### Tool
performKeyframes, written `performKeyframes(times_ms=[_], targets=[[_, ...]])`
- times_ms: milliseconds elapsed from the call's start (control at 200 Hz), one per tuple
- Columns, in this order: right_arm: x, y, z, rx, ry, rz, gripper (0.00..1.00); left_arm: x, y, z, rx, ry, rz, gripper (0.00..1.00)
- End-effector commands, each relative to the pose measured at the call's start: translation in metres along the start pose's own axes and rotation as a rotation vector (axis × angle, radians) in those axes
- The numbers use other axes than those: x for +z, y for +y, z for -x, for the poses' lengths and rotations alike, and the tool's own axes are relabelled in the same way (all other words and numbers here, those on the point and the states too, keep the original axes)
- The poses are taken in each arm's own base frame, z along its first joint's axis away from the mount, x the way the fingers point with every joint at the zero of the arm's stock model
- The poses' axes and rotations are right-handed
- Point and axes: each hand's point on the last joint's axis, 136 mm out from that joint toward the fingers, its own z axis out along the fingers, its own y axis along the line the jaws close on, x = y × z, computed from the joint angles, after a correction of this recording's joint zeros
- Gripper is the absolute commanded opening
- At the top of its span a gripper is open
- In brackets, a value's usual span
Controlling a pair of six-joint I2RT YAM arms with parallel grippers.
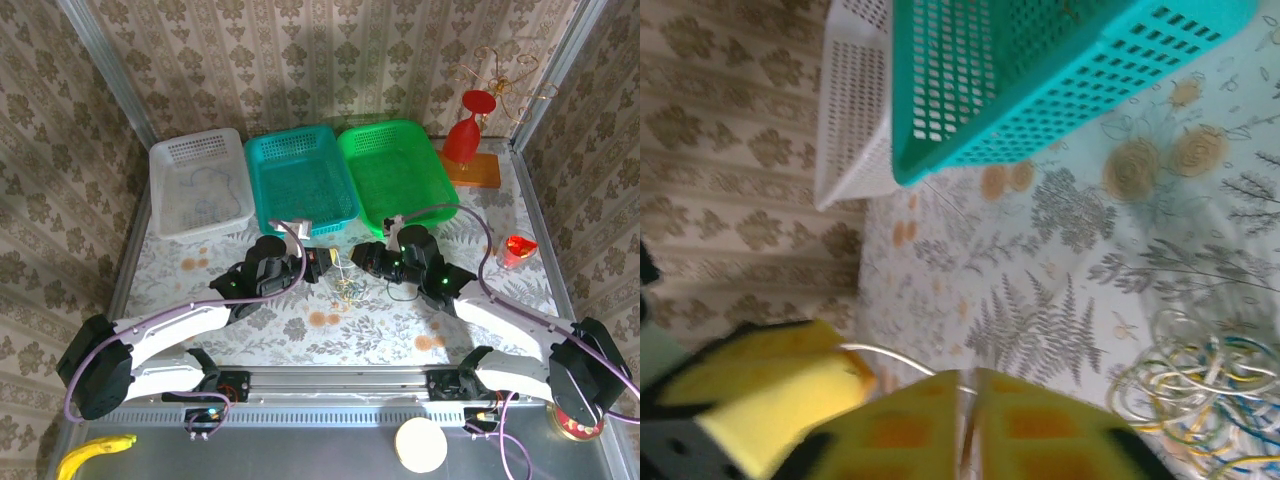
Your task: Untangle the cables
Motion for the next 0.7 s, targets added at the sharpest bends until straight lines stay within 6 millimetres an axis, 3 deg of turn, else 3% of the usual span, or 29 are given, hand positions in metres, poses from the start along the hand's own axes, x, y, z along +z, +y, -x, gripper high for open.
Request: performKeyframes(times_ms=[0,30,55,165,290,500,695], targets=[[-0.007,0.021,0.018,-0.073,-0.043,0.017,0.00,-0.003,-0.005,0.005,0.019,-0.034,-0.024,0.00],[-0.009,0.024,0.020,-0.086,-0.047,0.017,0.00,-0.004,-0.004,0.004,0.025,-0.034,-0.022,0.00],[-0.011,0.027,0.023,-0.100,-0.050,0.017,0.00,-0.004,-0.002,0.003,0.030,-0.034,-0.018,0.07],[-0.021,0.038,0.029,-0.167,-0.053,0.008,0.00,-0.010,0.006,0.002,0.066,-0.048,0.005,0.52],[-0.030,0.052,0.035,-0.262,-0.042,-0.001,0.00,-0.018,0.022,-0.001,0.111,-0.071,0.050,0.79],[-0.041,0.074,0.041,-0.353,-0.029,0.008,0.00,-0.026,0.043,-0.013,0.228,-0.054,0.103,0.91],[-0.048,0.092,0.046,-0.375,-0.032,0.036,0.00,-0.015,0.052,-0.036,0.374,0.031,0.105,0.92]])
